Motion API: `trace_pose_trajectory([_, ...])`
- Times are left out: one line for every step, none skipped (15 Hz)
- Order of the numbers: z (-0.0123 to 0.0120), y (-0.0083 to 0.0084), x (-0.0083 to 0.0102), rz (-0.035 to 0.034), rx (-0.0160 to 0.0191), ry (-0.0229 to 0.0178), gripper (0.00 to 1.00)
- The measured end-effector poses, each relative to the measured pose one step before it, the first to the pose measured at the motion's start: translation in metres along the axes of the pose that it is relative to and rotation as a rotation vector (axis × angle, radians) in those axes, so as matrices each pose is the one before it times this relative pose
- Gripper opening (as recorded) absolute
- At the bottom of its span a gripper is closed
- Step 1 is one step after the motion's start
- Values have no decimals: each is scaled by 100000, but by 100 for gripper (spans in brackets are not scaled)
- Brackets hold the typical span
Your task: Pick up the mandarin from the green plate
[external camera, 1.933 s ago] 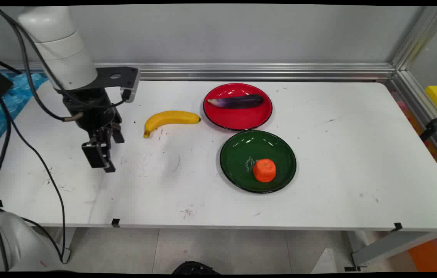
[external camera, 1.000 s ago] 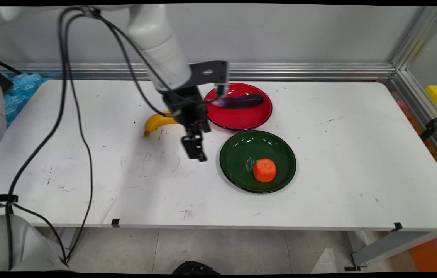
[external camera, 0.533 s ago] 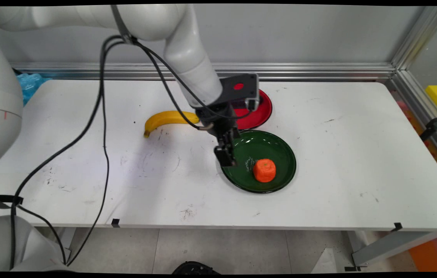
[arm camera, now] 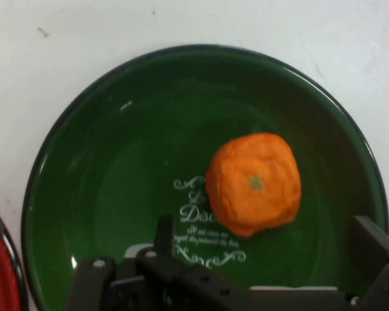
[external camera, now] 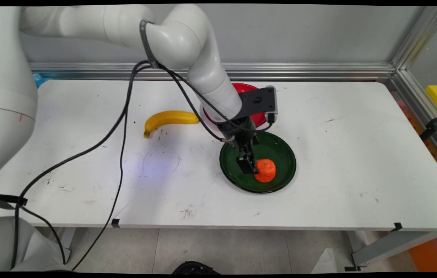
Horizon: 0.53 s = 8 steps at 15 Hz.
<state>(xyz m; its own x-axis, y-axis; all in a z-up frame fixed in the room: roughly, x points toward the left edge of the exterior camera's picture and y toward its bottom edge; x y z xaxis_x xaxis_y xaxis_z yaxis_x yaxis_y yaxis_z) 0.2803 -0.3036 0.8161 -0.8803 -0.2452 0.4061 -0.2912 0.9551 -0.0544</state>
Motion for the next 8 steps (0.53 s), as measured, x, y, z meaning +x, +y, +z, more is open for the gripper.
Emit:
trace_pose_trajectory([653,-35,60,-684,74,626,100])
trace_pose_trajectory([468,-8,33,-451,-35,451,100])
trace_pose_trajectory([440,-7,26,-390,-29,408,100])
trace_pose_trajectory([282,1,7,-265,-42,272,100])
trace_pose_trajectory([464,2,3,-386,-33,424,100])
trace_pose_trajectory([373,-1,-4,-262,8,334,100])
trace_pose_trajectory([392,-6,-41,-183,38,242,100])
trace_pose_trajectory([354,-17,-32,-59,42,165,100])
